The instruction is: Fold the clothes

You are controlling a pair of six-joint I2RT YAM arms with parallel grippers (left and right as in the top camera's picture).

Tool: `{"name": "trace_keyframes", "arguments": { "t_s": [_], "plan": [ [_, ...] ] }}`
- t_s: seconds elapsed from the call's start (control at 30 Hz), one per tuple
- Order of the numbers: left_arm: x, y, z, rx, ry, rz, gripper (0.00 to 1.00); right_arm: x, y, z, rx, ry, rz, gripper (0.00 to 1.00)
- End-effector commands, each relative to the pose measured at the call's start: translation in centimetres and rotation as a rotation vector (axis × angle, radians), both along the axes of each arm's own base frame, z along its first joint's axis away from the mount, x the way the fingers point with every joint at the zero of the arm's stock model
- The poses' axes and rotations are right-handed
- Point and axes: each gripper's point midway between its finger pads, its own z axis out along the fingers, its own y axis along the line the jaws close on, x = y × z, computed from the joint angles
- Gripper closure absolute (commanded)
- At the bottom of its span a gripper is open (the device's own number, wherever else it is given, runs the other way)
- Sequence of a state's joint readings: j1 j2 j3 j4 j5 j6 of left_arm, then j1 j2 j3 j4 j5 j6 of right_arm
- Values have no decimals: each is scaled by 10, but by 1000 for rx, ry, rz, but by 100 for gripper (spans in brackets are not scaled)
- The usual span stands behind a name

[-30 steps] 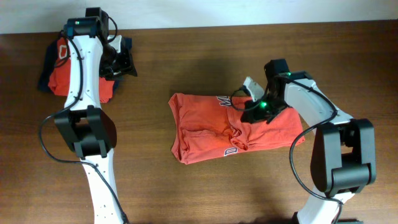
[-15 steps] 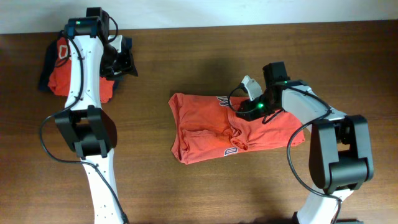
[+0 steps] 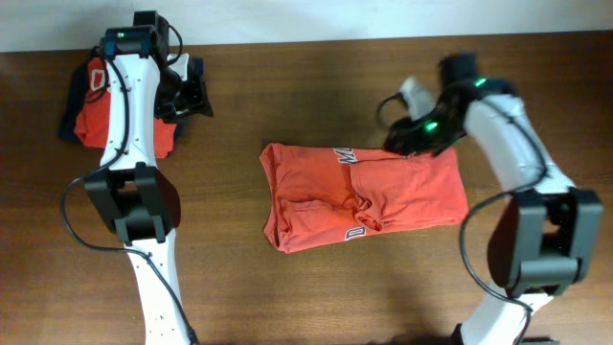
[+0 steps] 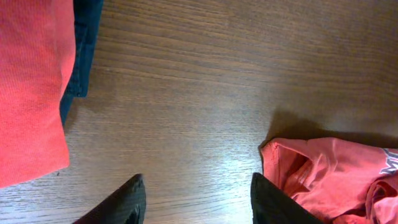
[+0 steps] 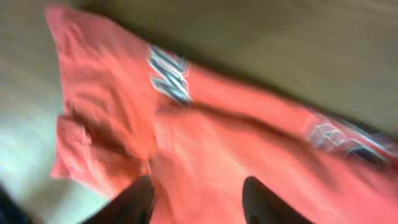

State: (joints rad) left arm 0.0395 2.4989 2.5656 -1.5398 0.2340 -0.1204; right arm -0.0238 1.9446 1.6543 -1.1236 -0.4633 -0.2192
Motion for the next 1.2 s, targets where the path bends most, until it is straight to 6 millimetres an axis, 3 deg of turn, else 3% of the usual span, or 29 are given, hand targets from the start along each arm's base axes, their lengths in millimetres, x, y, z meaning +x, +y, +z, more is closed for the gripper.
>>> {"name": "trace_keyframes", "arguments": {
  "t_s": [0.0, 0.07, 0.23, 0.6, 0.87, 1.13, 1.17],
  "plan": [
    [2, -1, 3, 8, -16, -15, 43, -4, -68, 14, -184, 4, -113, 46],
    [2, -1, 3, 8, -17, -15, 39, -18, -99, 3, -246, 66, -149, 46],
    [6, -1, 3, 9, -31, -16, 35, -45, -133, -21, -193, 153, -213, 45],
    [9, -1, 3, 9, -42, -17, 34, -60, -132, -86, -75, 113, -218, 40],
    [8, -1, 1, 9, -35, -17, 34, -57, -123, -115, -38, 30, -217, 36],
    [8, -1, 0, 9, -34, -17, 35, -49, -127, -116, -48, -7, -221, 96],
    [8, -1, 0, 9, -34, -17, 35, -47, -129, -114, -52, -16, -221, 96]
  ]
}}
